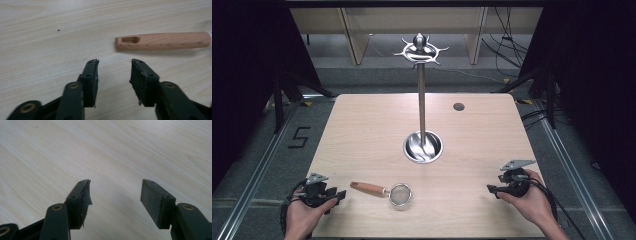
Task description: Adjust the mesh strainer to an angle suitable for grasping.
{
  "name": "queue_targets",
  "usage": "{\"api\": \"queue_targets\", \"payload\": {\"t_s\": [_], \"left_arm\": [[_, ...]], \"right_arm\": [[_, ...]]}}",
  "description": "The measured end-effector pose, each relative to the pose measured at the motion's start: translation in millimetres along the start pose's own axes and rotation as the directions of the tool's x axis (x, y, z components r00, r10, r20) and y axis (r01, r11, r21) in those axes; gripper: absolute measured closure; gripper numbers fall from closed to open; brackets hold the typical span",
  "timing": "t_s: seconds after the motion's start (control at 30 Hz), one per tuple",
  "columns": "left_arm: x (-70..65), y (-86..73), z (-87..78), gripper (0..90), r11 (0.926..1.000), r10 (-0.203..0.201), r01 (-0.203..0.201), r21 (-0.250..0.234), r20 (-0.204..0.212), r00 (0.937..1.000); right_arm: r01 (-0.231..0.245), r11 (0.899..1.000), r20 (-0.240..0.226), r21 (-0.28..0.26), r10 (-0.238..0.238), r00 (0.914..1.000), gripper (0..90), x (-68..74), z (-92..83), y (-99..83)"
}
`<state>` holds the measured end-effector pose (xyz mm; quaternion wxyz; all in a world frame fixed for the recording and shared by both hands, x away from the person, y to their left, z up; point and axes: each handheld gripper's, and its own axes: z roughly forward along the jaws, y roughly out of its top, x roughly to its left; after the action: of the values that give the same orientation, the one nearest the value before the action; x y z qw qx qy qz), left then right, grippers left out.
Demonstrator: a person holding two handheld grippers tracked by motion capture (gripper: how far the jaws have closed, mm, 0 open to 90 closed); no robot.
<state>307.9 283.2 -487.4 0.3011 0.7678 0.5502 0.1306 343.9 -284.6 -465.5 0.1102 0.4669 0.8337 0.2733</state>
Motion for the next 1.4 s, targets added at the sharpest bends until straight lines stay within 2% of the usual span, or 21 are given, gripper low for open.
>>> {"api": "queue_targets", "payload": {"t_s": [0.1,0.13,0.2,0.23,0.27,0.43,0.5,0.53,0.67,0.7,0.73,0.83,0.87,0.9,0.97,1.0,1.03,1.1,1.13,1.3,1.4], "left_arm": [[-6.7,2.6,2.3,76.9,0.9995,0.026,-0.026,0.017,0.02,0.9995],[-9.3,4.0,3.8,84.2,0.9971,0.054,-0.055,0.052,0.02,0.9983],[-15.2,7.3,8.9,88.2,0.9877,0.092,-0.098,0.122,0.052,0.9944],[-17.8,9.3,11.6,89.1,0.982,0.096,-0.107,0.156,0.075,0.9926],[-23.1,13.5,16.7,89.2,0.9753,0.089,-0.104,0.195,0.086,0.9923],[-31.4,25.0,27.9,89.4,0.9692,0.061,-0.071,0.236,0.052,0.9968],[-35.1,28.5,32.4,89.4,0.9693,0.004,-0.011,0.246,0.032,0.9995],[-34.7,32.6,34.6,89.4,0.966,0.007,-0.013,0.258,0.026,0.9996],[-37.3,43.7,42.8,89.3,0.9643,0.005,-0.006,0.265,0.004,1.0],[-35.6,46.6,43.7,89.3,0.9607,0.024,-0.026,0.276,0.011,0.9996],[-36.4,48.8,46.2,89.3,0.962,-0.001,0.001,0.273,0.002,1.0],[-30.5,59.9,52.6,89.2,0.9596,0.024,-0.023,0.28,-0.002,0.9997],[-29.6,61.9,54.6,89.1,0.9615,0.028,-0.025,0.273,-0.008,0.9996],[-25.7,66.0,56.8,88.6,0.9598,0.07,-0.065,0.273,-0.008,0.9975],[-24.1,72.2,61.6,86.9,0.9621,0.064,-0.059,0.266,-0.008,0.9979],[-23.9,74.6,64.5,87.0,0.9655,0.057,-0.053,0.255,-0.008,0.9983],[-24.4,78.6,65.6,87.6,0.9606,0.053,-0.045,0.274,-0.021,0.9984],[-27.7,83.2,69.8,88.7,0.9681,0.023,-0.012,0.25,-0.041,0.9989],[-28.9,88.9,73.9,89.1,0.9718,0.042,-0.031,0.234,-0.042,0.9982],[-35.7,99.0,82.1,89.2,0.9701,0.077,-0.066,0.234,-0.038,0.9963],[-43.2,105.9,88.2,89.2,0.9708,0.055,-0.042,0.236,-0.052,0.9971]], "right_arm": [[-0.019,1.0,-0.004,-0.017,0.018,0.9998,41.1,0.1,0.6,-0.5],[-0.032,0.999,-0.009,-0.003,0.032,0.9995,41.1,-0.2,0.1,-0.6],[0.005,1.0,-0.004,-0.015,-0.005,1.0,41.1,-4.3,1.3,-1.1],[-0.011,1.0,-0.008,-0.01,0.011,0.9999,41.2,-3.6,0.6,-1.1],[-0.018,1.0,-0.013,-0.006,0.017,0.9998,41.1,-3.5,-0.5,-0.7],[-0.003,1.0,-0.004,-0.023,0.003,1.0,41.1,-5.5,-1.0,-1.6],[-0.026,1.0,-0.013,-0.012,0.026,0.9996,41.1,-4.4,-3.1,-1.5],[-0.027,1.0,-0.013,-0.012,0.027,0.9996,41.0,-4.6,-3.2,-1.6],[-0.03,0.999,-0.015,-0.014,0.03,0.9994,40.9,-5.9,-2.3,-2.2],[-0.03,0.999,-0.017,-0.013,0.03,0.9994,40.9,-5.8,-1.8,-2.2],[-0.018,1.0,-0.017,-0.012,0.018,0.9997,40.9,-6.6,-1.7,-2.2],[-0.026,1.0,-0.021,-0.012,0.026,0.9994,40.9,-6.2,-1.6,-2.1],[-0.021,1.0,-0.022,-0.002,0.021,0.9995,40.9,-6.4,-2.1,-2.1],[-0.027,1.0,-0.021,-0.007,0.026,0.9994,40.9,-6.0,-1.6,-2.3],[-0.035,0.999,-0.027,-0.015,0.035,0.999,40.8,-5.4,0.2,-2.9],[-0.03,0.998,-0.016,-0.056,0.029,0.9995,40.8,-4.8,4.7,-4.9],[-0.022,0.998,-0.018,-0.052,0.021,0.9996,40.8,-5.5,4.5,-4.7],[-0.04,0.999,-0.027,-0.027,0.039,0.9989,40.8,-4.8,1.7,-3.4],[-0.046,0.999,-0.029,-0.007,0.046,0.9985,40.8,-5.5,-1.3,-2.6],[-0.053,0.999,-0.029,-0.008,0.052,0.9982,40.8,-6.6,-0.7,-3.5],[-0.046,0.999,-0.029,-0.011,0.046,0.9985,40.8,-7.3,-1.1,-3.5]]}}
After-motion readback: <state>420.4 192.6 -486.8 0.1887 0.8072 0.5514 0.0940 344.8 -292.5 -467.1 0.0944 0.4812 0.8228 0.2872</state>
